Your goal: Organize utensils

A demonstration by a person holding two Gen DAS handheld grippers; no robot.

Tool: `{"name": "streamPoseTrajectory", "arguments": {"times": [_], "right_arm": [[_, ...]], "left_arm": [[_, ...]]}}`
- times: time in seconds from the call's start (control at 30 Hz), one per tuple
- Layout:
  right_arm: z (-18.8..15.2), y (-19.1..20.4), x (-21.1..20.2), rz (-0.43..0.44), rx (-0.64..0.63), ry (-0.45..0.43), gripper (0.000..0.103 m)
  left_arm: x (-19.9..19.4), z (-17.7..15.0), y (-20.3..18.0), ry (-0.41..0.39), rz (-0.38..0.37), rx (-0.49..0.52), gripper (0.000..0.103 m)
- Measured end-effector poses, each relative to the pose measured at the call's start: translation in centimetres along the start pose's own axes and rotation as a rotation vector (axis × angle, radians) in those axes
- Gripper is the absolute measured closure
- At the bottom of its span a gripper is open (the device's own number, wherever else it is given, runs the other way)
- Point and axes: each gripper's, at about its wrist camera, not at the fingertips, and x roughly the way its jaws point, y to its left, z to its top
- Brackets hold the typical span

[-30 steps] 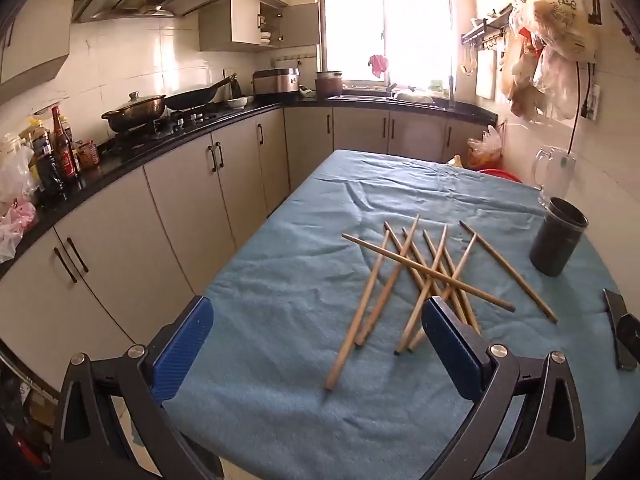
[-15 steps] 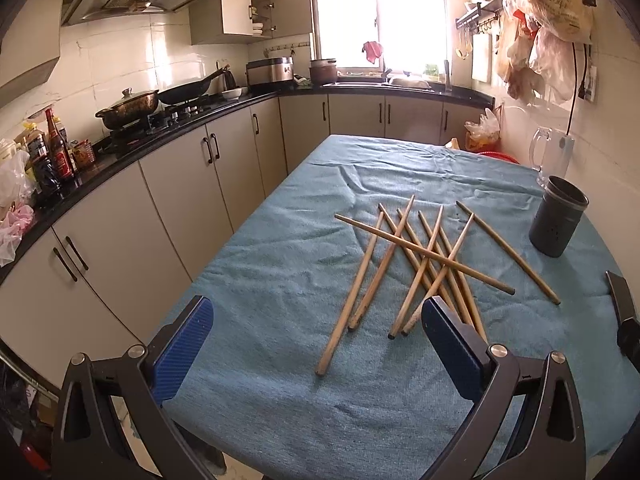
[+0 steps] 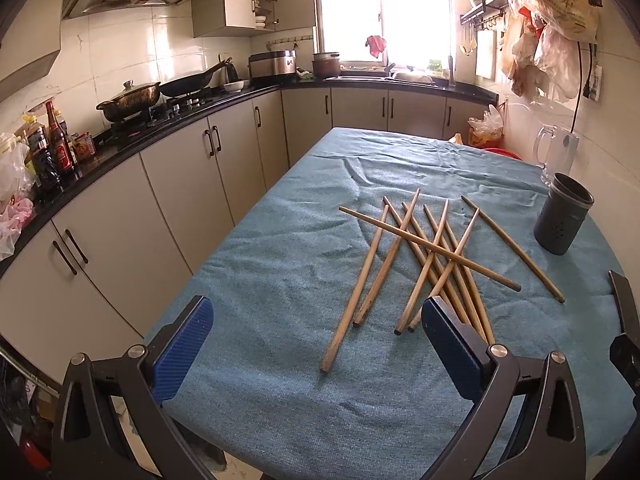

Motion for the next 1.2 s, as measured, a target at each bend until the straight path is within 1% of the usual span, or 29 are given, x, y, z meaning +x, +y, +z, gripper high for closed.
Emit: {"name": "streamPoseTrajectory", "arguments": {"times": [0.97, 1.2], "right_arm": [[-0.45, 0.52, 0.19, 0.021, -0.016, 0.019, 0.0], [-0.57, 0.42, 0.59, 0.027, -0.012, 0.03, 0.0]], "left_arm": [[0.01, 0.07, 0.01, 0.001, 0.001, -0.001, 0.0], [0.29, -0.55, -0.08, 0.01, -0.001, 0.002, 0.0]]}}
